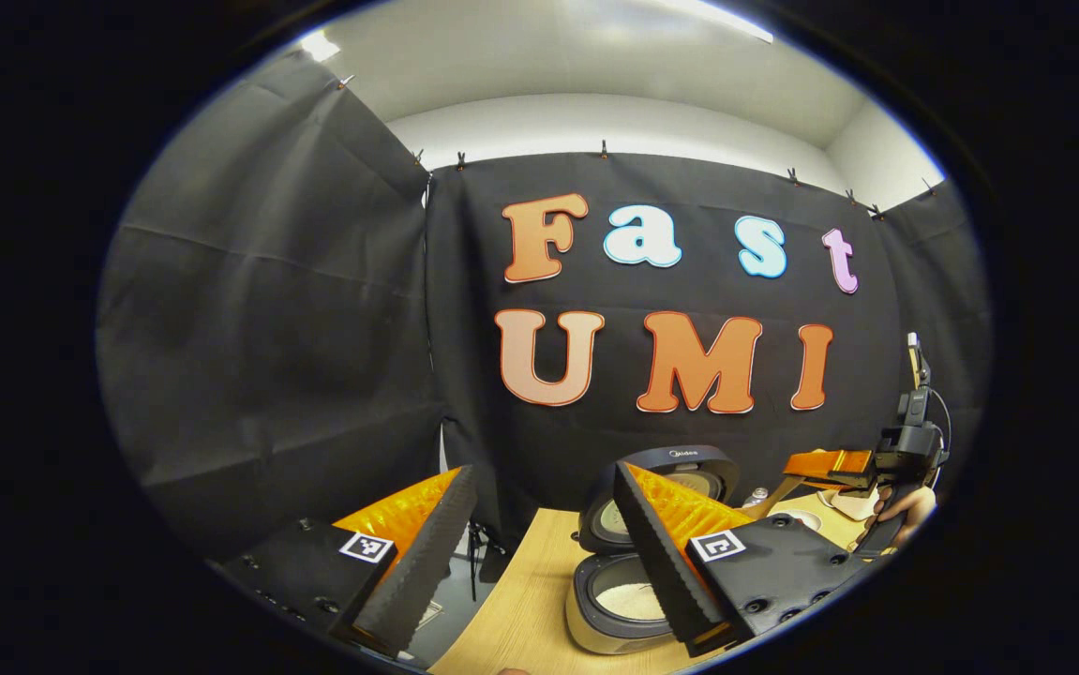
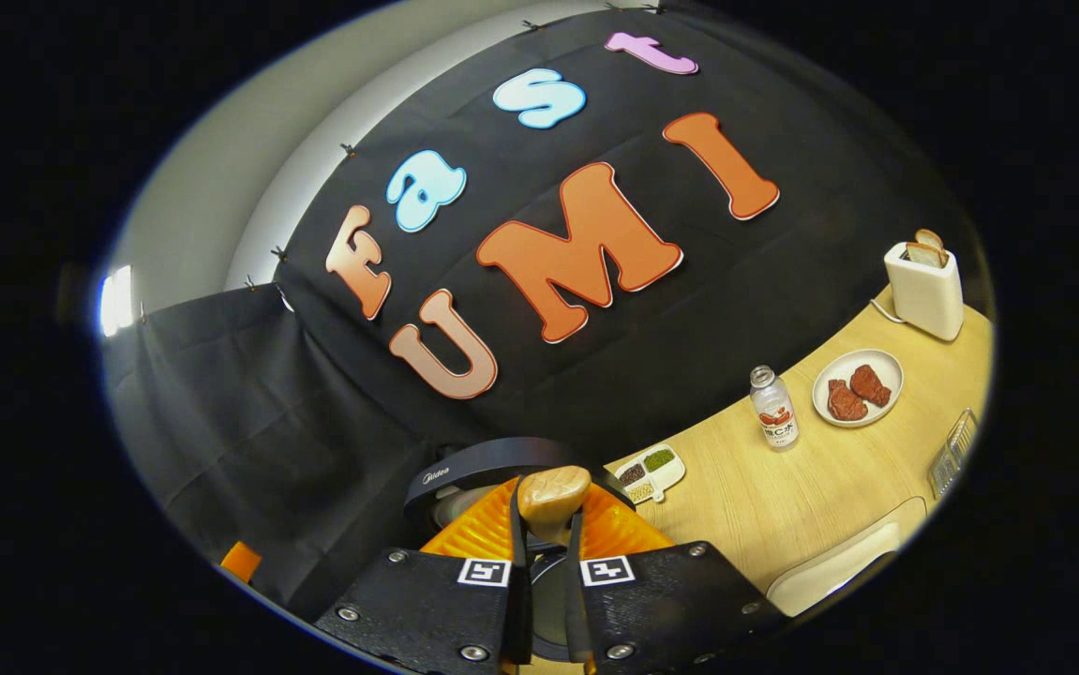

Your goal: Close the left gripper, press the button to open the rice cooker; take a wooden spoon from the chopstick holder with the right hand, scoop a spoonful of rice and pour it into the rice cooker, then put the wooden spoon back into the chopstick holder.

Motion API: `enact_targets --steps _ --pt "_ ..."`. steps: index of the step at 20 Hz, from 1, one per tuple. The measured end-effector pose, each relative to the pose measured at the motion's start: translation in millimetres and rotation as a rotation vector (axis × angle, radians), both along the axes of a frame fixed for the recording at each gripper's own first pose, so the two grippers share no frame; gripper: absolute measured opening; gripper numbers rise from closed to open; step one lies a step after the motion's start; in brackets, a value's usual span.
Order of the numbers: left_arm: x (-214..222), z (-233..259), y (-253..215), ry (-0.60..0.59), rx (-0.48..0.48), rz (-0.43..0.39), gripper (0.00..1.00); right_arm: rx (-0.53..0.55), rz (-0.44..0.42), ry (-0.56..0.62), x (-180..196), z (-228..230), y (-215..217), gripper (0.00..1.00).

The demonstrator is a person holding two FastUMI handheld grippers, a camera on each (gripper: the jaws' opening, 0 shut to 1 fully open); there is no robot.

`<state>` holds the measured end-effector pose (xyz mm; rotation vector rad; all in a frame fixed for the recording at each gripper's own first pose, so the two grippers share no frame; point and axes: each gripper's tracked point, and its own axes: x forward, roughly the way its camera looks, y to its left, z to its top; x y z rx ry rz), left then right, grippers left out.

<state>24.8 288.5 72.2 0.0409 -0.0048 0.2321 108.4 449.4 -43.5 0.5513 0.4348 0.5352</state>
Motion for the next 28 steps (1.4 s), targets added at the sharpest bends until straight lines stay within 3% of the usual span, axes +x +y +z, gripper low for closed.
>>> enact_targets --steps 14,28 --pt "-1 1 -1 -0.001 0.003 -0.001 1.00 -0.126 0.065 -0.141 -13 11 13 0.13" --pt "-6 -1 3 0.005 0.007 0.017 0.99 -0.325 0.223 -0.320 -40 1 43 0.13"
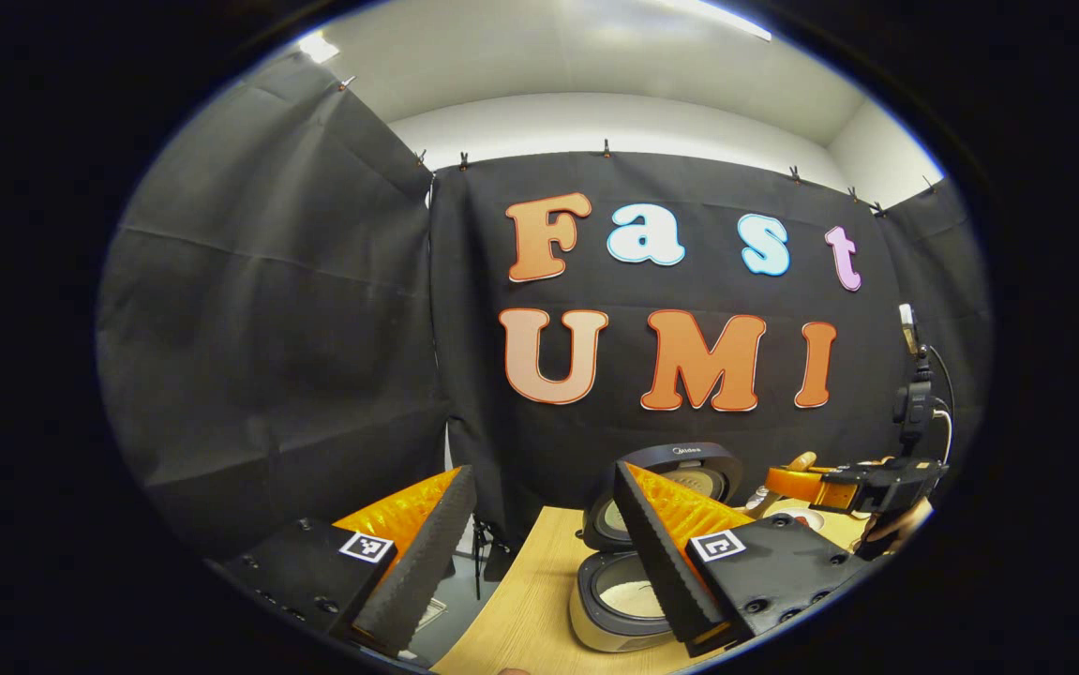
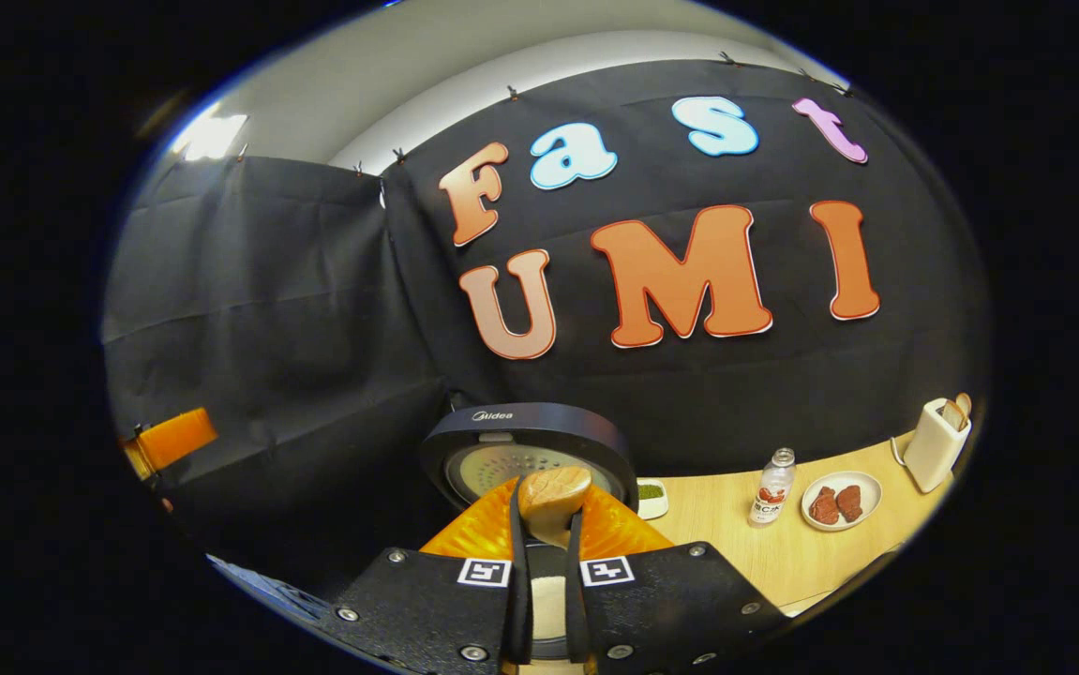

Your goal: Close the left gripper, press the button to open the rice cooker; take a wooden spoon from the chopstick holder with the right hand, scoop a spoonful of rice and pour it into the rice cooker, then put the wooden spoon back into the chopstick holder.

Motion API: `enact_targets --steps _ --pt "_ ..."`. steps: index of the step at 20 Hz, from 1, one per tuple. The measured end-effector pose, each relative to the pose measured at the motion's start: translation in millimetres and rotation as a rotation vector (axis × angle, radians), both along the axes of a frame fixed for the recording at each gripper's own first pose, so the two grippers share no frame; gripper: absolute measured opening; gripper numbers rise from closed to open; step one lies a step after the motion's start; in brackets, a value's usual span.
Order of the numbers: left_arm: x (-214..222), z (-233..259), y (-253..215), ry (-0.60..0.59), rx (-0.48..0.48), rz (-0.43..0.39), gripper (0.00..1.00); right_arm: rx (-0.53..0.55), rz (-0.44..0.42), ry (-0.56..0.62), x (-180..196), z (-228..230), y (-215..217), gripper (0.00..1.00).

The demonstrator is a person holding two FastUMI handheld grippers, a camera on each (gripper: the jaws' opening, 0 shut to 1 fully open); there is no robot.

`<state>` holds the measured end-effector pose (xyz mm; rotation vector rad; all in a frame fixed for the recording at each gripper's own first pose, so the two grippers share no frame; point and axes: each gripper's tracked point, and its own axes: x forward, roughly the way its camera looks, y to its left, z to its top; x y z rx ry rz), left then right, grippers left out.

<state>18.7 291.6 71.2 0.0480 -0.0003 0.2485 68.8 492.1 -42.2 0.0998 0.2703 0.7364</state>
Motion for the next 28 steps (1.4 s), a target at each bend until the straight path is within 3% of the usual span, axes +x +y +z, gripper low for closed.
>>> enact_targets --steps 3,7,15,19,28 --pt "-2 -2 0 0.003 0.000 0.002 1.00 -0.069 0.058 -0.045 -6 -9 8 0.13" --pt "-1 -2 -2 0.007 0.001 0.004 0.98 -0.118 0.067 -0.073 -9 -22 8 0.13" --pt "1 -3 -8 0.008 0.008 0.009 1.00 0.062 0.014 0.119 -5 -20 -16 0.13" --pt "7 2 -22 -0.010 -0.007 -0.001 0.98 0.124 -0.041 0.153 9 -2 -62 0.13" --pt "37 7 -77 -0.035 -0.016 -0.046 0.99 0.173 -0.271 0.160 46 11 -228 0.13"
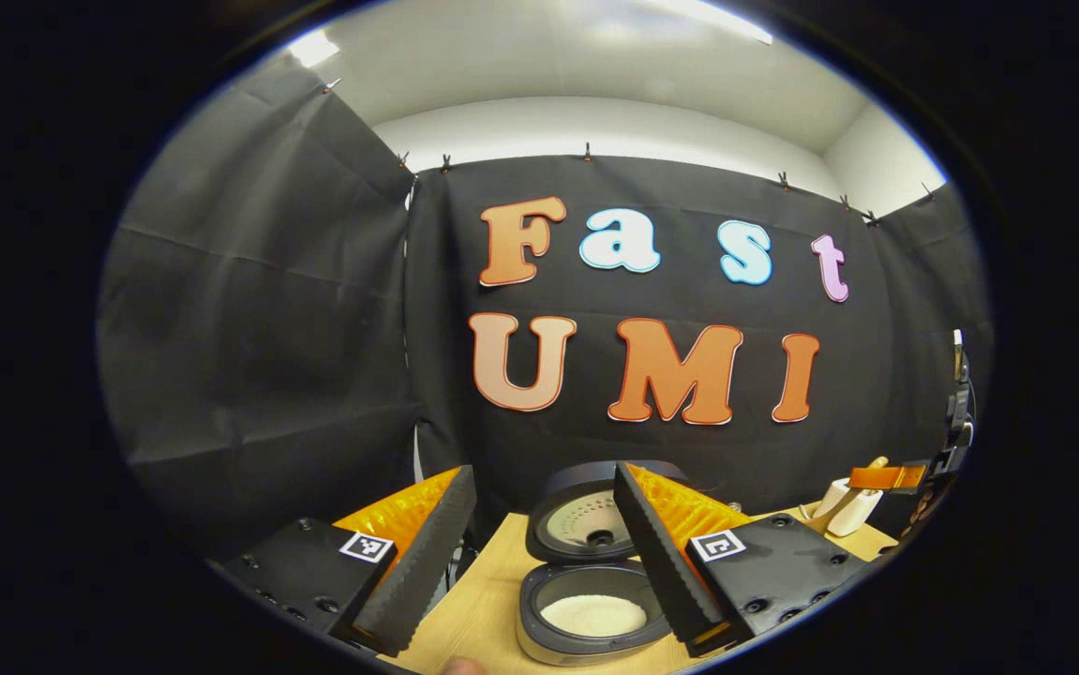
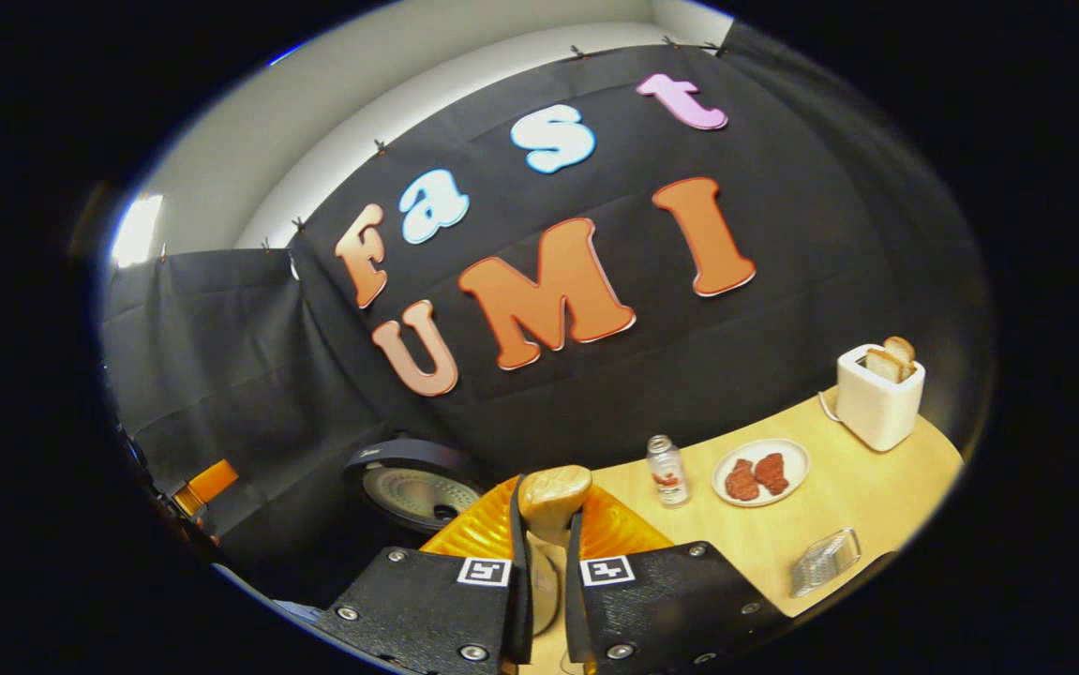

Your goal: Close the left gripper, press the button to open the rice cooker; take a wooden spoon from the chopstick holder with the right hand, scoop a spoonful of rice and pour it into the rice cooker, then put the wooden spoon back into the chopstick holder.

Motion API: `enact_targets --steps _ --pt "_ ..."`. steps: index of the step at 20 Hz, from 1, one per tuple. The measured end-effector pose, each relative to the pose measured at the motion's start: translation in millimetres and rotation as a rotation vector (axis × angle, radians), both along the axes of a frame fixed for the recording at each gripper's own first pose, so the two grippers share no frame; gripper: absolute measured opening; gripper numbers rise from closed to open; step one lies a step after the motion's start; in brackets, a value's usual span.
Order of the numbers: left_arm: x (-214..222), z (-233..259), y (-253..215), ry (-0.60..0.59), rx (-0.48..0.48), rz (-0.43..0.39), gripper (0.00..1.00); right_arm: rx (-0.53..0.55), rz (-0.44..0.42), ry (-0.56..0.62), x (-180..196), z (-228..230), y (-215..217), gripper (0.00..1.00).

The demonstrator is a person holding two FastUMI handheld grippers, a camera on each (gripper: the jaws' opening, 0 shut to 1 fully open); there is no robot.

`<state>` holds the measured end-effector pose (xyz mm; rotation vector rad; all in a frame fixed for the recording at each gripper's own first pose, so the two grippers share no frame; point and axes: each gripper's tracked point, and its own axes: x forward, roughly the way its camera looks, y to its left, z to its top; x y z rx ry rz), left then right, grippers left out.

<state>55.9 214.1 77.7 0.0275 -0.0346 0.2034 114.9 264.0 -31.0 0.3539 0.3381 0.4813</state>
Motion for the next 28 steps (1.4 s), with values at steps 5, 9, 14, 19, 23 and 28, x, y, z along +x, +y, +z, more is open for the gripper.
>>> enact_targets --steps 5,9,14,19,23,28 --pt "11 8 -26 -0.032 0.036 0.008 1.00 -0.010 -0.131 0.023 9 -13 -99 0.13" --pt "15 7 -59 -0.029 0.026 -0.042 1.00 -0.023 -0.212 0.055 21 -36 -157 0.13" --pt "15 6 -79 -0.020 0.055 -0.009 1.00 -0.062 -0.266 0.124 28 -91 -209 0.13" --pt "6 -4 -97 0.011 0.051 0.000 0.99 -0.051 -0.279 0.204 37 -146 -223 0.13" --pt "-3 -8 -98 0.025 0.057 0.036 1.00 -0.007 -0.269 0.267 43 -181 -221 0.13" --pt "-15 -6 -94 0.039 0.086 0.089 1.00 0.043 -0.244 0.332 44 -209 -215 0.13"
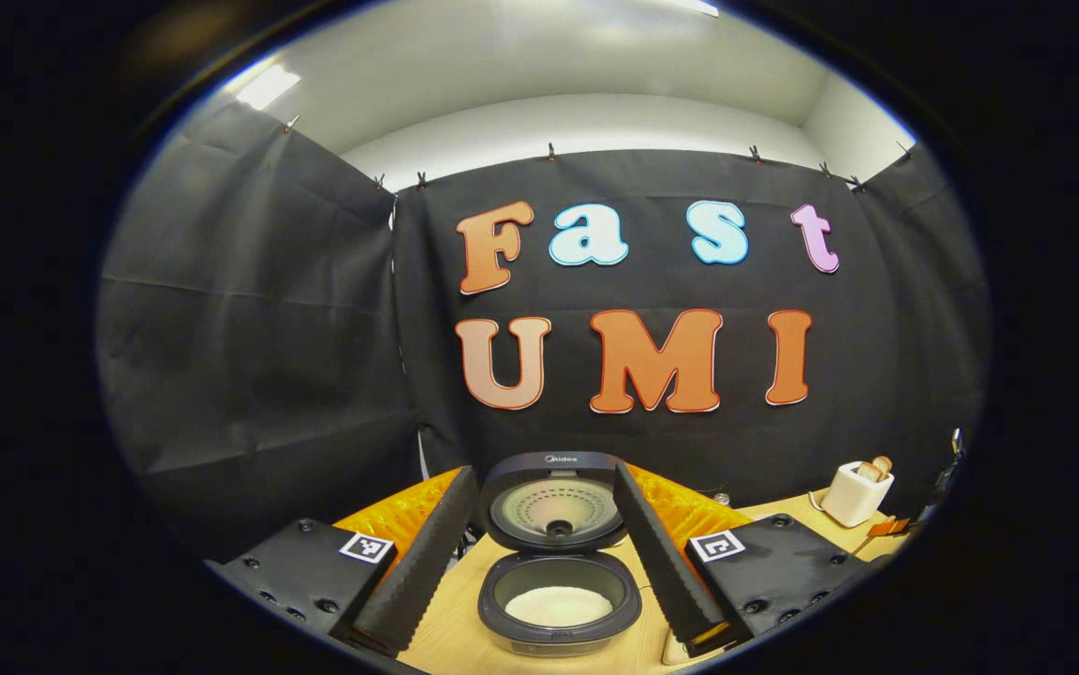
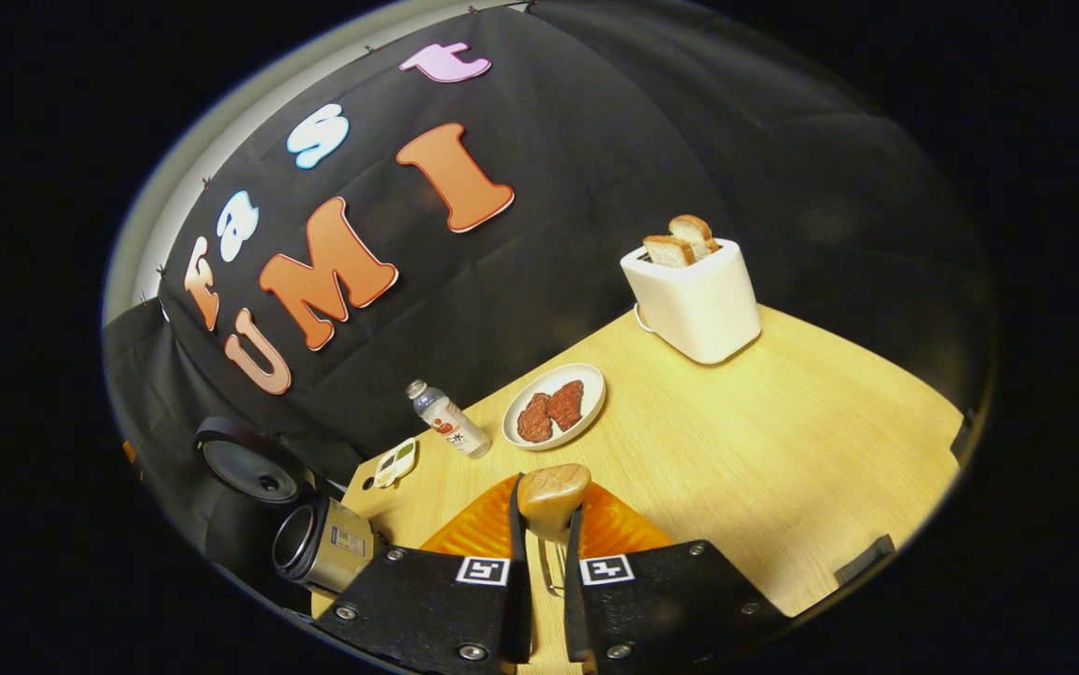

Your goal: Close the left gripper, press the button to open the rice cooker; take a wooden spoon from the chopstick holder with the right hand, scoop a spoonful of rice and pour it into the rice cooker, then put the wooden spoon back into the chopstick holder.

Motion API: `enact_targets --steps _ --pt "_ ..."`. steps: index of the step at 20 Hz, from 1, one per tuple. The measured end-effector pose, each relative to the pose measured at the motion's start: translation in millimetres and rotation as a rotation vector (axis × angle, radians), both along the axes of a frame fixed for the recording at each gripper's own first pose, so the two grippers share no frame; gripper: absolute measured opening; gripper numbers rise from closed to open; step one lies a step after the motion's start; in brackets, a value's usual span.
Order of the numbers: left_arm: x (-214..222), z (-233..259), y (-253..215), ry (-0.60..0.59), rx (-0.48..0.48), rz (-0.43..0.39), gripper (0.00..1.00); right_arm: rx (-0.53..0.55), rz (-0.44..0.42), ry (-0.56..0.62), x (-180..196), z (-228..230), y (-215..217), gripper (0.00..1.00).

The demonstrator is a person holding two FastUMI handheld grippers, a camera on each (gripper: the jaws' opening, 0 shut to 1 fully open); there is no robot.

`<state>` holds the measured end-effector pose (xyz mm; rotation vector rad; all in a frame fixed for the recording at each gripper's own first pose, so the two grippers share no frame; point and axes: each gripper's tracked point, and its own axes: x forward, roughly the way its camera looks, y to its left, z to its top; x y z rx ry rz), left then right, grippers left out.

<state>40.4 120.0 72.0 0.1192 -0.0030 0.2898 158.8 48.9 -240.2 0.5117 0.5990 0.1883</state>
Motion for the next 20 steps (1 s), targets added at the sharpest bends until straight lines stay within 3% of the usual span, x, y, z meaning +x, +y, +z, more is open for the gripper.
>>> enact_targets --steps 3,7,10,13,16,20 --pt "-4 -1 3 0.003 -0.002 0.021 1.00 0.007 -0.014 0.013 -7 -11 -7 0.16" --pt "-6 -1 4 0.005 -0.001 0.032 1.00 -0.028 -0.066 0.018 7 -16 -23 0.29" --pt "-3 0 4 -0.003 -0.016 0.031 1.00 -0.141 -0.075 0.003 6 -9 -43 0.64" --pt "1 0 5 -0.010 -0.031 0.030 1.00 -0.231 -0.075 -0.017 5 10 -59 0.75" --pt "6 2 4 -0.019 -0.036 0.026 0.97 -0.295 -0.088 -0.051 6 37 -68 0.92" --pt "16 14 -2 -0.039 -0.039 0.001 0.99 -0.382 -0.098 -0.147 7 90 -74 0.95"
